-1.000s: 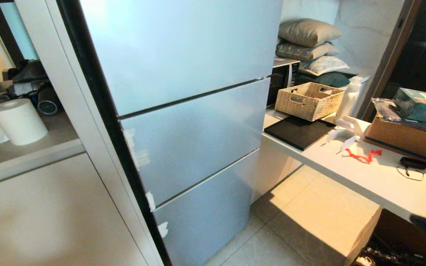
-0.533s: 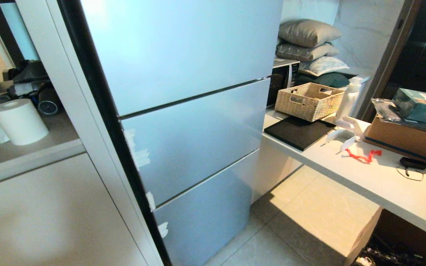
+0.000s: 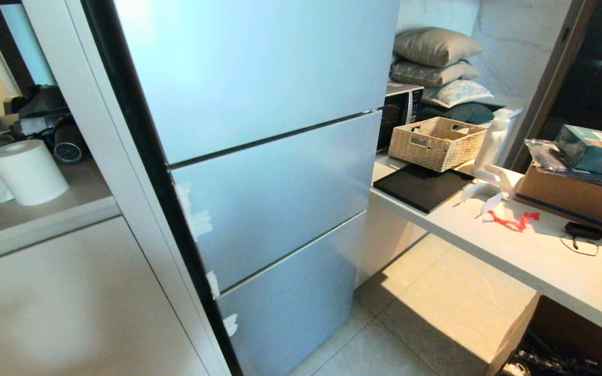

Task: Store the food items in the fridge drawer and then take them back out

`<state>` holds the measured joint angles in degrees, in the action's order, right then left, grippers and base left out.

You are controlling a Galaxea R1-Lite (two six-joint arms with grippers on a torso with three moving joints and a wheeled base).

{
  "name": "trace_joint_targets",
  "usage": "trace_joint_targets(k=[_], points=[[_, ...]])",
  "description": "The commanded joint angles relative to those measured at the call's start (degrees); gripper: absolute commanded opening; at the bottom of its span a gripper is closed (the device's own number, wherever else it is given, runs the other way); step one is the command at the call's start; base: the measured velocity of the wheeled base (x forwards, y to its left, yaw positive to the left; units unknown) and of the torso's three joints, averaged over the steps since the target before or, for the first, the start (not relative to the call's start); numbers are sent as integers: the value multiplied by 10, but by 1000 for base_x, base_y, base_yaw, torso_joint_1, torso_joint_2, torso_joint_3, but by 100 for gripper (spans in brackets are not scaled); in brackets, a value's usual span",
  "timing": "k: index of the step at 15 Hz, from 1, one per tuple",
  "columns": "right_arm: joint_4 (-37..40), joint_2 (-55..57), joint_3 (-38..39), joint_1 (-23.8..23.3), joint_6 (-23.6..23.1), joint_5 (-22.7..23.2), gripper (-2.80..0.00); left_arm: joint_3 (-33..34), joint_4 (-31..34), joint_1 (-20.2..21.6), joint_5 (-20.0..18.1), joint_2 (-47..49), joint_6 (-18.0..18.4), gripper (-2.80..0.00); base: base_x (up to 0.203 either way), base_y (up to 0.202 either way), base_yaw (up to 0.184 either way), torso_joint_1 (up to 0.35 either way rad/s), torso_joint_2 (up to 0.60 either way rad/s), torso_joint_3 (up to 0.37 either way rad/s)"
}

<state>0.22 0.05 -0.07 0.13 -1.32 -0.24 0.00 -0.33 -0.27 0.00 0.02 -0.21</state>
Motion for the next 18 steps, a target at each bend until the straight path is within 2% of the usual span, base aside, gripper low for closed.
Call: trace_joint_targets(k=[1, 6, 12, 14, 16, 17, 18], points=[[3, 0, 1, 0, 6, -1, -280, 1, 0, 0, 0, -2, 0, -280, 0, 0, 0, 0, 0, 0], [1, 0, 1, 0, 24, -3, -280, 1, 0, 0, 0, -2, 0, -280, 0, 0, 0, 0, 0, 0], [1, 0, 1, 0, 19, -3, -280, 1, -1, 0, 1, -2, 1, -280, 0, 0, 0, 0, 0, 0], [1, 0, 1, 0, 25, -4, -280, -25, -21, 0, -2, -1, 4, -280, 0, 0, 0, 0, 0, 0], [1, 0, 1, 0, 25, -3, -280, -104, -30, 0, -21, 31, -13, -280, 0, 0, 0, 0, 0, 0], [1, 0, 1, 0, 25, -3, -280, -125, -32, -2, -32, 69, -31, -280, 0, 0, 0, 0, 0, 0], [1, 0, 1, 0, 25, -4, -280, -139, -36, -6, -45, 115, -67, -280, 0, 0, 0, 0, 0, 0]])
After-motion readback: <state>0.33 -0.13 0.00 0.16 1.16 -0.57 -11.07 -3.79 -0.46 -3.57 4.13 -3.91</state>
